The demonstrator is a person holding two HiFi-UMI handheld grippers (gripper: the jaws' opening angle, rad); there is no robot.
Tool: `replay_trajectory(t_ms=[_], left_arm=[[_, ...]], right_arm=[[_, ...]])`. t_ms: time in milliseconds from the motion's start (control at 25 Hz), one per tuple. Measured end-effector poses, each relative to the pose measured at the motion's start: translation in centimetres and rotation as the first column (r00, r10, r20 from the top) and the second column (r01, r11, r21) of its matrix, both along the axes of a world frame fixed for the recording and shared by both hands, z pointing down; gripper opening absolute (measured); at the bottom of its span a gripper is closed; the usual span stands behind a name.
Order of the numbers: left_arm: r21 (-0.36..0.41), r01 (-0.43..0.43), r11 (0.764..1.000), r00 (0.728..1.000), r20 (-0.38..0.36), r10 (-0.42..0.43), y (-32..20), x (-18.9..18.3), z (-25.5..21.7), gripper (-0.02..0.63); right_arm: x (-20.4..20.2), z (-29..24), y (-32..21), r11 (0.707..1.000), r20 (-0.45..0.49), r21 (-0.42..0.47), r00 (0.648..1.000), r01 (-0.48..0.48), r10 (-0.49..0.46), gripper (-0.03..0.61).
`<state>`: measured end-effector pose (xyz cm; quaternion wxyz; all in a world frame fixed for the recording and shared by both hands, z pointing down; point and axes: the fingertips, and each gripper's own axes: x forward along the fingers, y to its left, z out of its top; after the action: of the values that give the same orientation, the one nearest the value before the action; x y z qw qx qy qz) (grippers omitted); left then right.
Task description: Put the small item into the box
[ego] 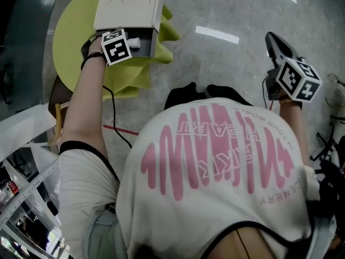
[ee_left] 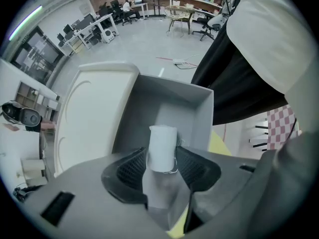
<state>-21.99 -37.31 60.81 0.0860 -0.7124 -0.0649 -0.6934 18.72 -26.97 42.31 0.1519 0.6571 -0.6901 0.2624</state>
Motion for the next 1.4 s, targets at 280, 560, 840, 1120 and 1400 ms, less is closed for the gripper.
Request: replay_trajectory(t_ms=[280, 560, 840, 1120, 1400], left_arm=[[0.074, 0.029, 0.997, 0.998, -0.055, -0.025, 0.4, 0.5, -1.3, 0.178], [0.133, 0.196, 0.972, 0.962, -0.218, -0.164, 0.9, 1.5, -2.6, 0.162], [0.148, 0.462, 0.874, 0.829, -0.424, -0.366, 1.5, 2.2, -3.9, 0.127], [0.065, 0.696, 0.715, 0.599, -0.602, -0.528, 2.1, 3.0, -5.6, 0.102], [-0.227, 0.863, 0.452, 0.143, -0.748, -0.648, 2.1, 2.5, -9.0, 0.06]], right_arm=[[0.2, -1.5, 0.1, 0.999, -0.01, 0.036, 1.0, 0.018, -0.018, 0.006], [0.4, -3.0, 0.2, 0.996, -0.012, 0.077, 0.999, 0.038, -0.037, 0.006], [-0.8, -4.3, 0.4, 0.99, -0.021, 0.104, 0.996, 0.094, -0.092, 0.006], [-2.7, -4.7, -0.1, 0.98, -0.023, 0.102, 0.985, 0.174, -0.172, 0.006], [-6.2, -5.4, -1.0, 0.955, -0.009, 0.116, 0.962, 0.273, -0.274, 0.006]])
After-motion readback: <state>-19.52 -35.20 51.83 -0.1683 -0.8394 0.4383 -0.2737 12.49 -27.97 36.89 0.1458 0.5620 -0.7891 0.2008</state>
